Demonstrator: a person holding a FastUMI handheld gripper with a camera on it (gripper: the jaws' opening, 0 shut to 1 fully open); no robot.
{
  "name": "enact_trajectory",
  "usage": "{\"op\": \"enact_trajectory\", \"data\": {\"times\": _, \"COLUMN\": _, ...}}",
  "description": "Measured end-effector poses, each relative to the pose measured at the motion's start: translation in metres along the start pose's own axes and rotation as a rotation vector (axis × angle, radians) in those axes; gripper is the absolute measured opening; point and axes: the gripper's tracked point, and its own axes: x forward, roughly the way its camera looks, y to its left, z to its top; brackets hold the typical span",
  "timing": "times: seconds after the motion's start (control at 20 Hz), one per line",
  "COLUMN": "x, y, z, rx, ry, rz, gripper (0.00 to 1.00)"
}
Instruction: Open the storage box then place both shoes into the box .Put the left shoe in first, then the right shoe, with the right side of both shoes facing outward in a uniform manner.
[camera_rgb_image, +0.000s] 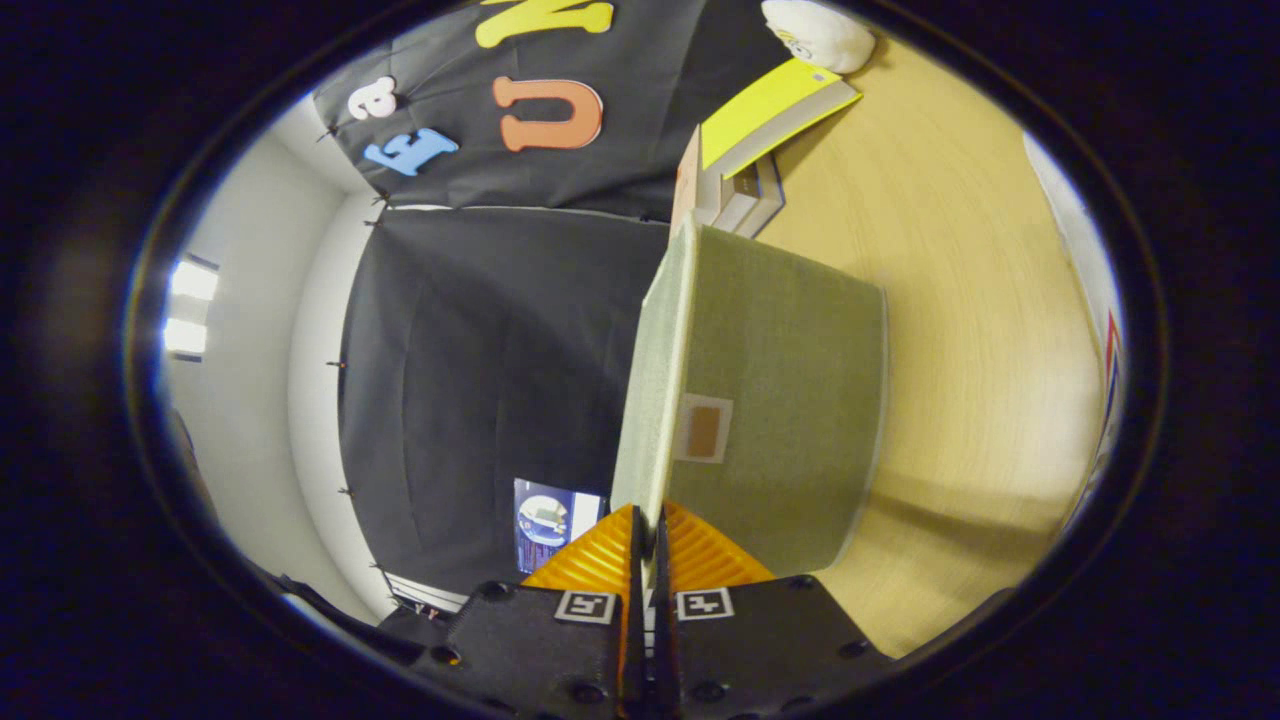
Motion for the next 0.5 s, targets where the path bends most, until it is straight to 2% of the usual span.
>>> {"op": "enact_trajectory", "data": {"times": 0.05, "x": -0.002, "y": 0.007, "z": -0.002, "rx": -0.014, "ry": 0.002, "rz": -0.006, "gripper": 0.05}}
{"op": "enact_trajectory", "data": {"times": 0.25, "x": -0.001, "y": 0.056, "z": 0.003, "rx": -0.070, "ry": -0.008, "rz": -0.031, "gripper": 0.05}}
{"op": "enact_trajectory", "data": {"times": 0.5, "x": 0.033, "y": 0.127, "z": 0.015, "rx": -0.177, "ry": -0.022, "rz": -0.094, "gripper": 0.05}}
